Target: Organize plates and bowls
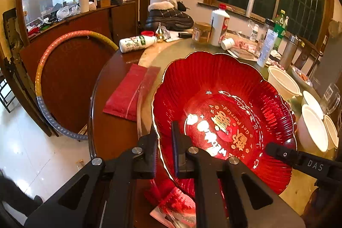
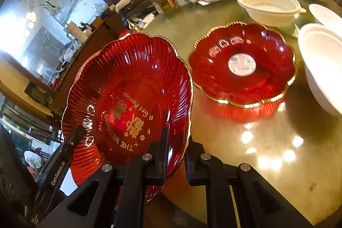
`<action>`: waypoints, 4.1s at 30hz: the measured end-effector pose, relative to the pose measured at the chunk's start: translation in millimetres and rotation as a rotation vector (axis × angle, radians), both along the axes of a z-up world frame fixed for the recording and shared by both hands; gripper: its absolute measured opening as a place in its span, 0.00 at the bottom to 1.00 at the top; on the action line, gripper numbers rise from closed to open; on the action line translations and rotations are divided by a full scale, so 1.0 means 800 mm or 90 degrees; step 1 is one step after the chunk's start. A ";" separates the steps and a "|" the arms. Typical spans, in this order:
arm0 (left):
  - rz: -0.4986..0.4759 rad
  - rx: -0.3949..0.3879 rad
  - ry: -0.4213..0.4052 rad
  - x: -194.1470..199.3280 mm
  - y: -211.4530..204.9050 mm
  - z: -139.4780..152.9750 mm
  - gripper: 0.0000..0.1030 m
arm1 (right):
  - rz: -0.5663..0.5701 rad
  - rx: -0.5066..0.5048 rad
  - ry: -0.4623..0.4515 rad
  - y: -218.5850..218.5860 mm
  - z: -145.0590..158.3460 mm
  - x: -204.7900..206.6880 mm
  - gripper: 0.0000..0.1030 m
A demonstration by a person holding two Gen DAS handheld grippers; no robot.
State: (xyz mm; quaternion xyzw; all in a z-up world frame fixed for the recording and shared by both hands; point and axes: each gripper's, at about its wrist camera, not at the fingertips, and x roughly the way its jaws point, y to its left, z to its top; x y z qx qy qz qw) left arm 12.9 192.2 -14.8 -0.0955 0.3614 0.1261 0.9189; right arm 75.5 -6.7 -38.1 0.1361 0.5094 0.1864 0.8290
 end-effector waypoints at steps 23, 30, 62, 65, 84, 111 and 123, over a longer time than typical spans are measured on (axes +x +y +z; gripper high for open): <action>-0.037 -0.060 0.060 0.023 0.040 -0.049 0.09 | -0.034 -0.062 0.038 0.041 -0.030 0.011 0.13; -0.038 -0.041 0.063 0.018 0.048 -0.043 0.28 | -0.028 -0.073 0.031 0.051 -0.029 0.008 0.23; -0.169 -0.082 0.053 0.157 -0.134 0.059 0.82 | -0.151 0.174 0.035 -0.148 -0.013 0.041 0.71; -0.171 -0.083 0.087 0.182 -0.146 0.046 0.82 | -0.171 0.167 0.046 -0.150 -0.021 0.057 0.71; -0.249 -0.085 0.269 0.257 -0.177 -0.035 0.68 | -0.204 0.156 0.063 -0.162 -0.045 0.109 0.57; -0.222 0.005 0.168 0.170 -0.149 0.028 0.10 | -0.176 0.063 -0.008 -0.138 -0.012 0.061 0.12; -0.162 -0.027 0.070 0.089 -0.092 0.062 0.10 | -0.115 0.023 -0.094 -0.088 0.041 0.020 0.12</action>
